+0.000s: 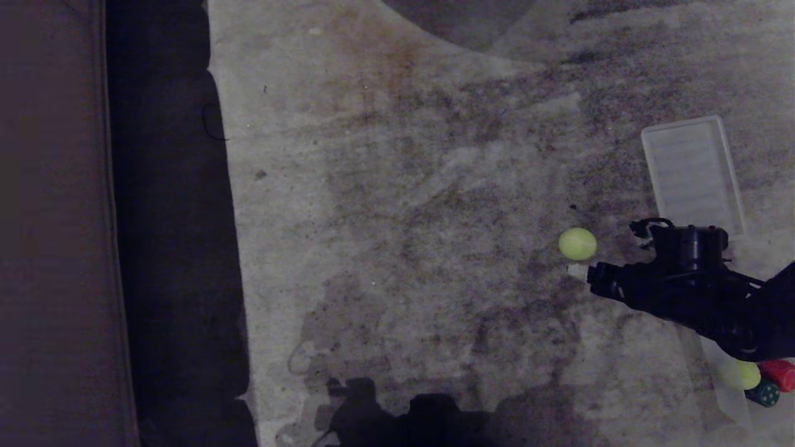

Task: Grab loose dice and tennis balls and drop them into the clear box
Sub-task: Pick up the ball on the floor

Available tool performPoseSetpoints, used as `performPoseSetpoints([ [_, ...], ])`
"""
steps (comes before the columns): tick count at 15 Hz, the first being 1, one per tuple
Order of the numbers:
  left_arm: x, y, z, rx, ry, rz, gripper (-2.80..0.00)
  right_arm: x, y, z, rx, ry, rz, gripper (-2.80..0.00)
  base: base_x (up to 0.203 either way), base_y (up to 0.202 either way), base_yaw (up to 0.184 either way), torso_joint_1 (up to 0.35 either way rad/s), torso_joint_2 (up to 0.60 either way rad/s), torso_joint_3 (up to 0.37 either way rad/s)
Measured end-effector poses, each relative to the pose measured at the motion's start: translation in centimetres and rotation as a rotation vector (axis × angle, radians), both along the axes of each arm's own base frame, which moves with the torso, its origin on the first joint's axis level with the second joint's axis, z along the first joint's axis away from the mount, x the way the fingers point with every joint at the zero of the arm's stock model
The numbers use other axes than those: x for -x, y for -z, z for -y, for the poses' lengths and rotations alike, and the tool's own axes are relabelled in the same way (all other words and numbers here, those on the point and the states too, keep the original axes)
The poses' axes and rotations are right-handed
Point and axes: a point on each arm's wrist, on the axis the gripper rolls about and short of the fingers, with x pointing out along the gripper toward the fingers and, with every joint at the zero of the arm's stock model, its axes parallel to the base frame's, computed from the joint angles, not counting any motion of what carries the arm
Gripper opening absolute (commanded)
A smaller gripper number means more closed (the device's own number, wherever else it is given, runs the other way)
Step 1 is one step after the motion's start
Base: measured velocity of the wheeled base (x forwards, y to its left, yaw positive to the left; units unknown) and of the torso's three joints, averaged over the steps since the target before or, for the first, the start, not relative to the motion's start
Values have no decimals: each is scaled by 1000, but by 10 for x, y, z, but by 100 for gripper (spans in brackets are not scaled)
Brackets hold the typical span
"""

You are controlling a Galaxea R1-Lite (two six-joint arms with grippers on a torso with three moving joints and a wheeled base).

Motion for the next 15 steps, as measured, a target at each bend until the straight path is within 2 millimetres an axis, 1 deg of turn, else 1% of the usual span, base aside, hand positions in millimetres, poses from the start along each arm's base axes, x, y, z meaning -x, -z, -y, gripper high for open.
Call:
performPoseSetpoints([
  [3,0,0,0,0,0,0,-280,-17,2,0,-1,2,81,0,0,0,0,0,0,0],
  [10,0,0,0,0,0,0,-280,-46,8,0,2,7,146,0,0,0,0,0,0,0],
  [11,0,0,0,0,0,0,-280,-47,9,0,2,7,146,-280,0,0,0,0,0,0],
  [15,0,0,0,0,0,0,-280,-53,10,0,25,-1,199,-280,0,0,0,0,0,0],
])
